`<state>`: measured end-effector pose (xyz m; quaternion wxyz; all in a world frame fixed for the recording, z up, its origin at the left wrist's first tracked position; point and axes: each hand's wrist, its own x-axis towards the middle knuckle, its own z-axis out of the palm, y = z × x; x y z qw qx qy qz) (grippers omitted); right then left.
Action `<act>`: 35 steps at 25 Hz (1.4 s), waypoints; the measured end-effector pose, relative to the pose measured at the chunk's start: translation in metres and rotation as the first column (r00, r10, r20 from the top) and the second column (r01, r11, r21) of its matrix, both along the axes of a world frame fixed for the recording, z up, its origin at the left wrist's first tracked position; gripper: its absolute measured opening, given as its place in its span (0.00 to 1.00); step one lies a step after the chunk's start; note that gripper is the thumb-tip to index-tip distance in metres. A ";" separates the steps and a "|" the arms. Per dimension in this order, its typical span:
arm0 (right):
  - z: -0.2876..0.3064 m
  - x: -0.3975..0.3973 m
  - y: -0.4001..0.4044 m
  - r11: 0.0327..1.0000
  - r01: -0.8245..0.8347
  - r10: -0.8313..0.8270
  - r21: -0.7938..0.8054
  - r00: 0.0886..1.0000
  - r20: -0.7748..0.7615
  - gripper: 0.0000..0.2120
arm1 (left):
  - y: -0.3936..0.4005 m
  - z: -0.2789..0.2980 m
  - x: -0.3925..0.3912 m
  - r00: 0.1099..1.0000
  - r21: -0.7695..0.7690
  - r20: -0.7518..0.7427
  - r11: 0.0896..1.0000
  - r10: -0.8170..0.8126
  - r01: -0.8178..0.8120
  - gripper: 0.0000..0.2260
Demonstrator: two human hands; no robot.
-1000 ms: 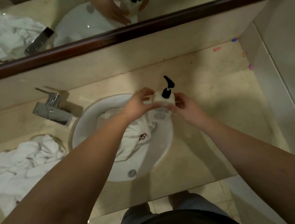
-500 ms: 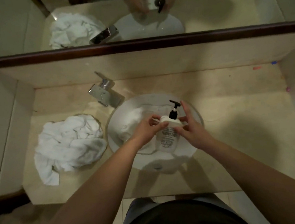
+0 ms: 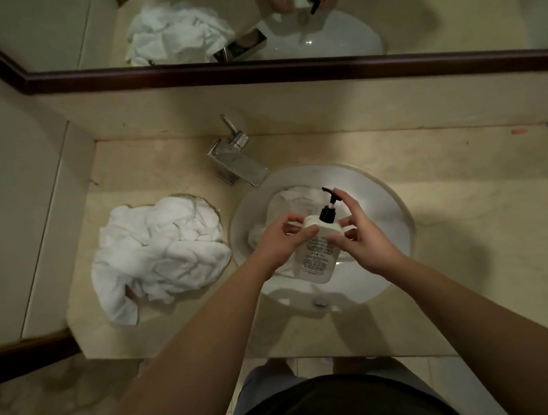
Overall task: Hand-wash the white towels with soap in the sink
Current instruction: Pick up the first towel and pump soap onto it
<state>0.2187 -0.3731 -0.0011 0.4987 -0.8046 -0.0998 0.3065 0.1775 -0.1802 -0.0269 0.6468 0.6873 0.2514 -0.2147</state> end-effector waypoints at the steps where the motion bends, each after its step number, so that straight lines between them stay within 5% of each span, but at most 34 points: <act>1: -0.001 0.000 0.001 1.000 0.002 -0.002 0.012 1.000 -0.004 0.35 | 0.002 -0.001 0.000 1.000 -0.001 0.001 1.000 -0.002 0.002 0.13; 16: -0.012 0.010 0.001 1.000 0.003 -0.003 -0.010 1.000 -0.007 0.38 | 0.006 -0.001 0.007 1.000 -0.063 -0.010 0.998 0.015 -0.015 0.15; 19: -0.015 0.014 -0.011 0.991 0.131 -0.128 0.029 0.988 -0.086 0.40 | 0.000 0.005 0.017 0.998 -0.030 0.058 0.999 -0.038 0.039 0.14; 24: -0.007 0.031 -0.051 0.977 0.201 -0.197 0.065 0.978 -0.075 0.15 | -0.036 0.012 0.048 0.989 -0.034 0.110 0.994 -0.102 0.106 0.14; 35: -0.007 0.089 -0.186 0.950 0.303 -0.305 -0.075 0.952 -0.018 0.20 | -0.163 0.013 0.149 0.879 0.093 0.082 0.882 -0.470 0.463 0.19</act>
